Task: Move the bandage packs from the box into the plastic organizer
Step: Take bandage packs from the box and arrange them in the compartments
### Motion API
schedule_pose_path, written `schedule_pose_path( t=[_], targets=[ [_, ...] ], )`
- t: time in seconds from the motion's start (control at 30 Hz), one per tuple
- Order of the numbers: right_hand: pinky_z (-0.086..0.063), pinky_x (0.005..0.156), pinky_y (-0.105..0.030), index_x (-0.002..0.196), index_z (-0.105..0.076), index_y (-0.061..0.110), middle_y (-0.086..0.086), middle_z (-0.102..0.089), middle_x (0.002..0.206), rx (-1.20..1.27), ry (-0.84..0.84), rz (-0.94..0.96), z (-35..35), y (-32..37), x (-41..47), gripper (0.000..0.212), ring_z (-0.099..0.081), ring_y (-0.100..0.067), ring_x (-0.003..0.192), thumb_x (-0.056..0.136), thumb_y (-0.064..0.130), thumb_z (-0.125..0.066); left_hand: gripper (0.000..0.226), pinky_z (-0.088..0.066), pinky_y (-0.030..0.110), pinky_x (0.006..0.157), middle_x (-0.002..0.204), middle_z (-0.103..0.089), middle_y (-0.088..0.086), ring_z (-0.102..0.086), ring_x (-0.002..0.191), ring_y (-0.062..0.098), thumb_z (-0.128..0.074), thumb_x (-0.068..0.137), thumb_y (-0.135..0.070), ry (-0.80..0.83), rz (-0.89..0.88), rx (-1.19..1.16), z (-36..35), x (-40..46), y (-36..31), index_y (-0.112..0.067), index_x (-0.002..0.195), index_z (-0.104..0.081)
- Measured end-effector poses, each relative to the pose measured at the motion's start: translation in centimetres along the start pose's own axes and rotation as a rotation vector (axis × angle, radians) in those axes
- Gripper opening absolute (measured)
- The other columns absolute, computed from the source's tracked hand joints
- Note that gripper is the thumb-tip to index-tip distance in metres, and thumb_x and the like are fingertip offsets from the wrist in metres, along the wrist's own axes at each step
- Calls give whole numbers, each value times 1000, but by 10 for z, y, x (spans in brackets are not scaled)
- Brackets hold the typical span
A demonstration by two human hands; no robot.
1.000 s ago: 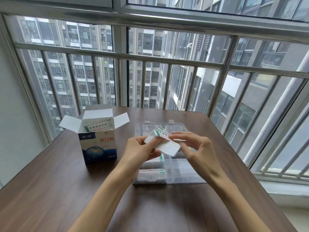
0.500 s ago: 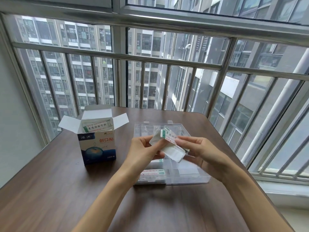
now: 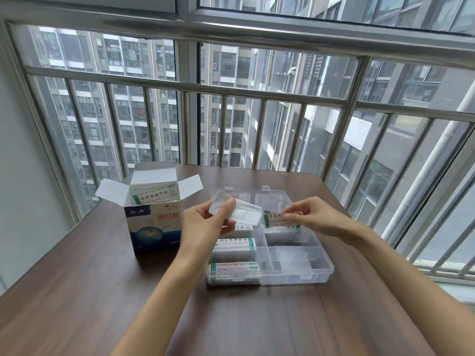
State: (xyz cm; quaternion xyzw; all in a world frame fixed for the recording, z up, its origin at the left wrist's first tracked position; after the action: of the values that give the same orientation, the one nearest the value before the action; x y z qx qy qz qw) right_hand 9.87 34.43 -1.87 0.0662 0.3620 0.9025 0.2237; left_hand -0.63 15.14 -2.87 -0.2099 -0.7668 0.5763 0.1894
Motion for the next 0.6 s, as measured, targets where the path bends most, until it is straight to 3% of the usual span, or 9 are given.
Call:
schedule_pose_path(
  t=[0.13,0.2,0.33,0.4,0.53,0.6],
  targets=[
    [-44,86,-27,106,-70,28,4,-70,102,-151,31,42,-5,2,5,18,-59,-4,89,90,28,-62,9,-52,17,57,76,-72,8,-57,55,3,-70,85,-19,-8,8,-10,1,0,0,-13,79,-74],
    [-44,83,-29,98,-68,38,6,-71,97,-213,20,68,-5,5,7,13,-57,0,80,87,33,-65,9,-52,17,57,76,-72,7,-58,55,3,-69,85,-19,-10,13,-9,2,0,0,-13,80,-74],
    [-36,74,-27,86,-70,41,10,-67,88,-335,-7,87,-3,10,10,5,-51,1,71,85,42,-64,9,-53,17,58,79,-73,7,-59,57,4,-69,85,-19,-18,22,-5,3,0,-1,-13,81,-74],
    [-31,72,-27,86,-72,41,14,-59,82,-398,-43,110,-1,13,11,8,-48,-1,70,83,44,-65,9,-53,17,57,78,-72,8,-59,57,4,-69,85,-19,-17,28,-8,3,0,0,-12,81,-73],
    [-36,64,-25,88,-75,36,10,-51,76,-414,-86,130,0,18,9,11,-49,-9,74,77,39,-73,12,-52,16,56,79,-73,8,-60,56,3,-69,85,-21,-7,37,5,3,0,1,-10,85,-73],
    [-36,57,-19,90,-74,30,8,-52,70,-350,-218,146,11,28,3,15,-48,-8,65,76,36,-75,15,-51,16,56,77,-72,7,-59,56,2,-70,84,-23,-5,28,17,2,0,1,-9,85,-74]
  ],
)
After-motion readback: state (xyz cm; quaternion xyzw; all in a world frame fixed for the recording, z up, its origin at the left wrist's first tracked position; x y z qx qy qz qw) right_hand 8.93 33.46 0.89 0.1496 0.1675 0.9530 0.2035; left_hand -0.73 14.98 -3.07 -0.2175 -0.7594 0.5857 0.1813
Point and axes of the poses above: each hand's wrist, its own x-axis towards the middle knuckle, its own z-axis out of the back of the hand, y = z × x, the point moved 9 cm from there along x, towards the middle knuckle
